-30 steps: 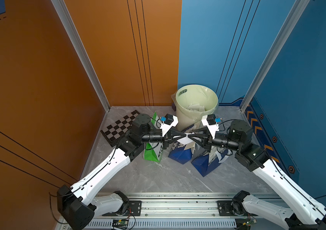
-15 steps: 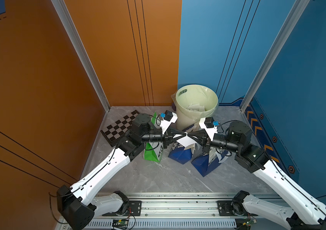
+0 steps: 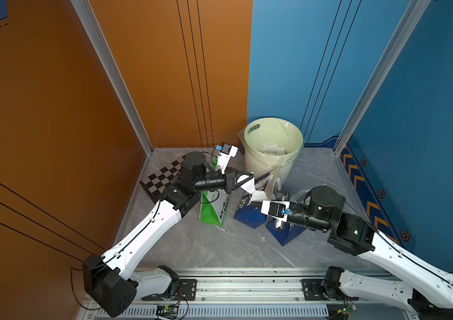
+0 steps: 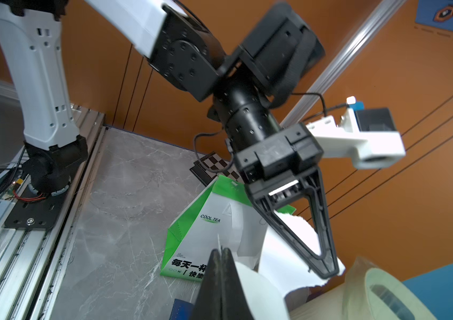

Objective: Shred takeout receipts and throw away
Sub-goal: Shred the takeout receipt.

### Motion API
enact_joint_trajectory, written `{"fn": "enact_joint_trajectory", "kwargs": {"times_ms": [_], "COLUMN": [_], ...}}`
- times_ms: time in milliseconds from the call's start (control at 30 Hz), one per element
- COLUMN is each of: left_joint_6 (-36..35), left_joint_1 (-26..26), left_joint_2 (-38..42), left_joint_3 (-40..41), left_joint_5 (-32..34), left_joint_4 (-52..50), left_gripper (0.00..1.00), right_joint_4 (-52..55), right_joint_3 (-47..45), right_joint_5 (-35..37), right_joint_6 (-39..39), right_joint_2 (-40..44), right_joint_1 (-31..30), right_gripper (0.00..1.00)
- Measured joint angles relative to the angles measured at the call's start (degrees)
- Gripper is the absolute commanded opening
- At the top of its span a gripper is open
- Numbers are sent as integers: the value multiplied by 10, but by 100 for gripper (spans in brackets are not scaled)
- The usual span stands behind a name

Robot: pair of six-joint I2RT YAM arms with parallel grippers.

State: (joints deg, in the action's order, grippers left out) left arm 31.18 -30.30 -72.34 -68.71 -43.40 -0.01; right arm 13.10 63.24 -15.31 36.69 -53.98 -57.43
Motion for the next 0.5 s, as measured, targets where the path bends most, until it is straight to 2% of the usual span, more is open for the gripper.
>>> {"fn": "enact_joint_trajectory", "kwargs": {"times_ms": [100,233,500], "left_joint_6": [11,12,-43], "left_joint_1": [3,5,18], "left_joint_2": [-14,-16,-16], "left_joint_3": [0,-1,-23], "left_joint_5": [9,20,91], "left_joint_4": [0,-1,-34], "left_gripper": [0,0,0], "right_joint_4": [9,16,-27], "right_joint_3": [0,0,-3], "right_joint_5": [6,-9,-105], "right_joint_6": [37,44,-55], "right_joint_2": [5,5,27], "right_joint_1": [-25,-29,15], "right_gripper": [0,0,0]}}
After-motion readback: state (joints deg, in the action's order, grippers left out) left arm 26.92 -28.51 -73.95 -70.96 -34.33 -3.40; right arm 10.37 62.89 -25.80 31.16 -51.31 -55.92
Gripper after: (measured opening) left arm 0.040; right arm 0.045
